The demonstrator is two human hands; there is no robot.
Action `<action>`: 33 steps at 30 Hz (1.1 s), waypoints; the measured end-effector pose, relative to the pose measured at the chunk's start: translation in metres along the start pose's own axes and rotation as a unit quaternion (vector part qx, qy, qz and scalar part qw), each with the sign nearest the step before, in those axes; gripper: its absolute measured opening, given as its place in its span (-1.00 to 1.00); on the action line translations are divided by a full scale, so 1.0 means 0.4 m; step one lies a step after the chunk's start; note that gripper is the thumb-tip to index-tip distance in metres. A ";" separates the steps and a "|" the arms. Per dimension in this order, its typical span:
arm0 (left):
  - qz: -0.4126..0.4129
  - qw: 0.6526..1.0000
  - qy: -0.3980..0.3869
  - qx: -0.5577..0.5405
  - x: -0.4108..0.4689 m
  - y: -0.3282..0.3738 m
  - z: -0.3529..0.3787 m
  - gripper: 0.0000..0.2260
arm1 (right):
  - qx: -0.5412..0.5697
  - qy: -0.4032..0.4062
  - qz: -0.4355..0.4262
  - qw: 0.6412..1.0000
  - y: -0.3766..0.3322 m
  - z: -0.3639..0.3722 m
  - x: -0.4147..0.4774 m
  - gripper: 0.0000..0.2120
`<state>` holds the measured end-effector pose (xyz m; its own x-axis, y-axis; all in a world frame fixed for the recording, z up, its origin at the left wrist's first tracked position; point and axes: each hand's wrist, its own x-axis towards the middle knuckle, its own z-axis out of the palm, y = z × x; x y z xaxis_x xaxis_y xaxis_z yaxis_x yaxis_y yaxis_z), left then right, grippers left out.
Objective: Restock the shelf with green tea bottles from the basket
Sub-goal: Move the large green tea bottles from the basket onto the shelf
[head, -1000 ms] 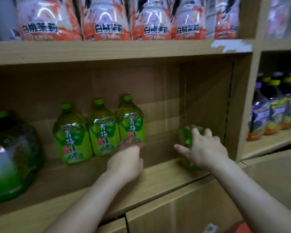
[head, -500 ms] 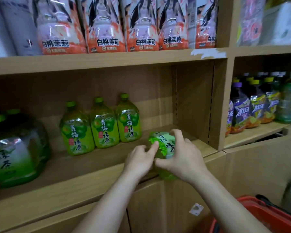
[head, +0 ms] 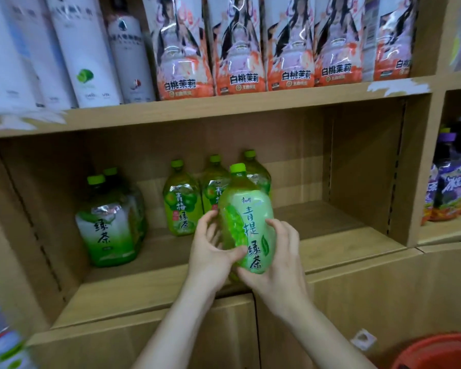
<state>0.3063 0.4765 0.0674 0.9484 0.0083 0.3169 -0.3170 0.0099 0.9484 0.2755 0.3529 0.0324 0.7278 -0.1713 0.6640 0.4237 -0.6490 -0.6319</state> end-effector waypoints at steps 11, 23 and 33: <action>0.051 0.962 0.125 0.238 0.033 -0.035 -0.164 -0.38 | 0.049 -0.160 0.001 0.986 -0.045 0.074 0.039 -0.25; 0.055 0.861 0.201 0.464 0.131 -0.045 -0.228 -0.36 | -0.058 -0.299 0.017 0.952 -0.108 0.160 0.159 -0.20; 0.082 0.789 0.089 0.603 0.170 -0.033 -0.250 -0.36 | -0.152 -0.248 -0.025 0.956 -0.060 0.061 0.120 -0.49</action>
<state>0.3746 0.5769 0.0752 0.8459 0.0515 0.5308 -0.0990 -0.9628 0.2513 0.3134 0.3784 0.0698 0.9091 0.1892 0.3711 0.3427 -0.8461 -0.4083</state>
